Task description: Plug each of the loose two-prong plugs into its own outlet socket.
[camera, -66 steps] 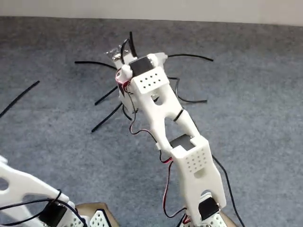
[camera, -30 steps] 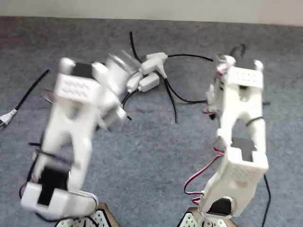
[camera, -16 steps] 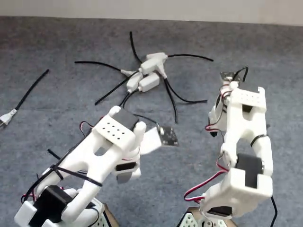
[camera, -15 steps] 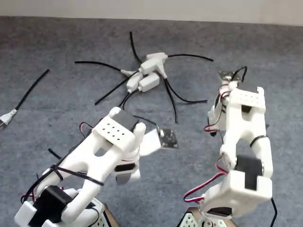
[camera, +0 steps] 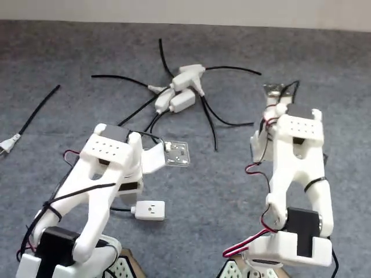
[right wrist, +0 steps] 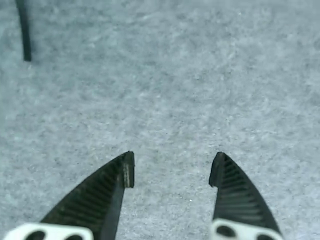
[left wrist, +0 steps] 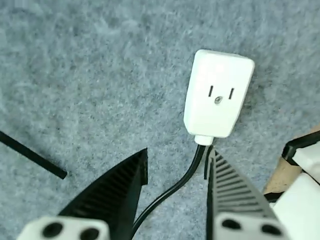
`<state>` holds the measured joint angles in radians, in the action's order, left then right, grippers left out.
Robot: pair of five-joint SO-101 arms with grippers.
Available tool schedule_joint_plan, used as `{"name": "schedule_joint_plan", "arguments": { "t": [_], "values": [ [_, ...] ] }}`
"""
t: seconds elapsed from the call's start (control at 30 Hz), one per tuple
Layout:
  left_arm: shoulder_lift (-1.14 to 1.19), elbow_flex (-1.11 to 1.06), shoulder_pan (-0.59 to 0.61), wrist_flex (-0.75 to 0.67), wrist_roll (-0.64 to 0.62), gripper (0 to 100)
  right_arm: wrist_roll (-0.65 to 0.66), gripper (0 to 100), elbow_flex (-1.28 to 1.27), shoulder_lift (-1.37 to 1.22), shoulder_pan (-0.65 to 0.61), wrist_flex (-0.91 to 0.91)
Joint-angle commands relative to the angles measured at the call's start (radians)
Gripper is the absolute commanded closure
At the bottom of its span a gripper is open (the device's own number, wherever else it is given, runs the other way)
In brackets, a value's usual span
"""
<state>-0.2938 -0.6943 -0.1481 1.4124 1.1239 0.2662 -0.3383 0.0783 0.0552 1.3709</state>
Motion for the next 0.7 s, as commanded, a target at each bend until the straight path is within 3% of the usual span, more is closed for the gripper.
{"name": "schedule_joint_plan", "arguments": {
  "t": [0.0,0.27,0.67],
  "values": [
    [-0.007,0.03,0.019,-0.009,0.014,80,0.003,75.6,-0.019,0.053,-0.051,0.016],
    [-0.005,-0.036,-0.018,-0.121,0.008,80,0.003,75.6,-0.033,0.053,-0.073,0.012],
    [-0.005,-0.067,-0.067,-0.149,-0.028,80,0.008,75.6,-0.033,0.053,-0.073,0.01]
  ]
}}
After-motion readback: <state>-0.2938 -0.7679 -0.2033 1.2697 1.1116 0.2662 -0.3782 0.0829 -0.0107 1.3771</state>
